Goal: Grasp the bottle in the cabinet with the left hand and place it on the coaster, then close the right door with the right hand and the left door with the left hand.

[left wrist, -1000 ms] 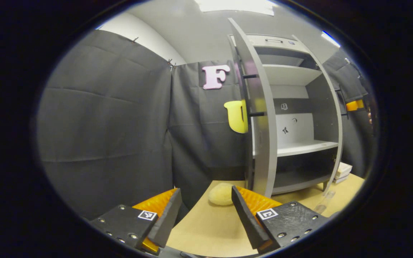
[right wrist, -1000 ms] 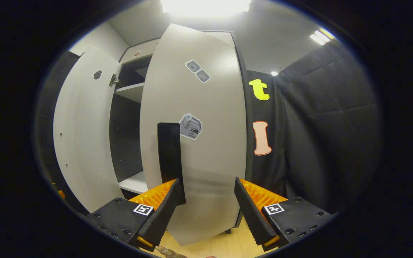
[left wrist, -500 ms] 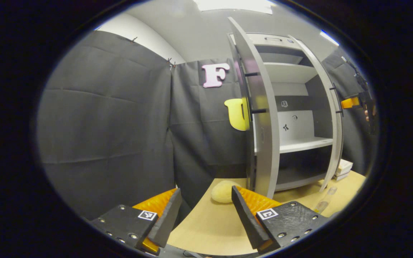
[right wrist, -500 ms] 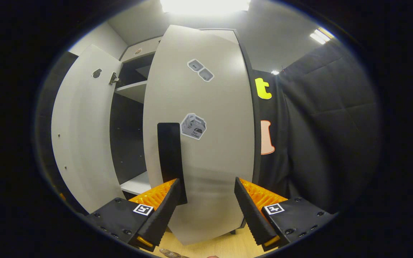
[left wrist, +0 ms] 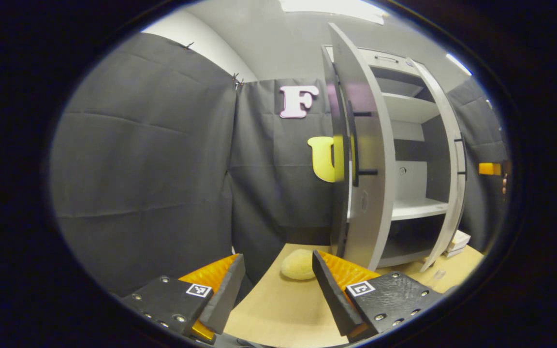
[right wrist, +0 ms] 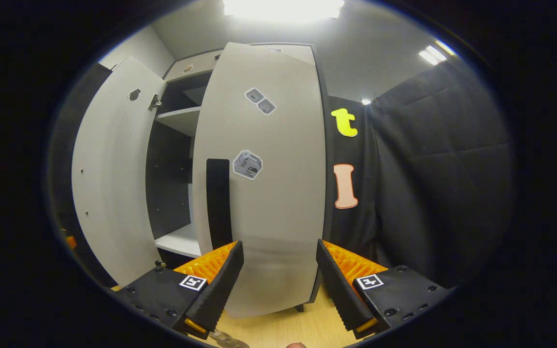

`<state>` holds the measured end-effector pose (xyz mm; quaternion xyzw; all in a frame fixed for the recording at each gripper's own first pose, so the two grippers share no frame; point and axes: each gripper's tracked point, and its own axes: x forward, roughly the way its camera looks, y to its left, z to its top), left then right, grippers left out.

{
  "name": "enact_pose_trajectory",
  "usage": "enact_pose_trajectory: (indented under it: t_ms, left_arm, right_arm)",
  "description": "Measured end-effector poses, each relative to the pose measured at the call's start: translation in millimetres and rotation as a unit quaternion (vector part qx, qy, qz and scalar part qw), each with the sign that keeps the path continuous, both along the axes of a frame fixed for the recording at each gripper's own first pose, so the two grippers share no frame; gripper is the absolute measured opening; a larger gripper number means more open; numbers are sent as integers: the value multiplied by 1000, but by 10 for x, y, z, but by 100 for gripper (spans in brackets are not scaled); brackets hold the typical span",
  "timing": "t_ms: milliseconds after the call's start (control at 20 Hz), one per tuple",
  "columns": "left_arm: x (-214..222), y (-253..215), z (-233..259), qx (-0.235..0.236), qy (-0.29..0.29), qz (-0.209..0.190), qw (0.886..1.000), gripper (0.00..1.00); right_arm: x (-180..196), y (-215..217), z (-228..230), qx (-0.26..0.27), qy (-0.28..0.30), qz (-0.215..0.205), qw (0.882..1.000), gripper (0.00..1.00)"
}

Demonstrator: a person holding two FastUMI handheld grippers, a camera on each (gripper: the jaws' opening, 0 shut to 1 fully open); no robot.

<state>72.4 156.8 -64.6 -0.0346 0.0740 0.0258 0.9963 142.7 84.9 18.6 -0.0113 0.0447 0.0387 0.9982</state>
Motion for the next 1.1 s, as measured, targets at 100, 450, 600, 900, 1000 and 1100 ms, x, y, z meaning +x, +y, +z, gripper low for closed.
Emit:
enact_pose_trajectory:
  t_ms: [100,450,600,900,1000,1100]
  left_arm:
    - [103,48,86,6,-1,-3,1000,86]
    - [477,43,475,3,-9,-22,1000,87]
    - [662,30,646,-10,-9,-28,1000,87]
    - [941,38,887,-22,-10,-40,999,86]
    - [997,-8,968,-32,-10,-47,998,85]
    - [1063,-68,1020,-38,-12,-52,998,84]
  right_arm:
    - [-78,-123,-74,-2,8,-12,1000,96]
    - [-353,-502,-360,-2,26,-52,998,92]
    - [-464,-626,-464,5,36,-66,997,96]
    - [-585,-802,-602,20,49,-85,995,96]
    - [-609,-828,-621,27,51,-85,995,96]
    - [-625,-872,-642,28,53,-86,995,96]
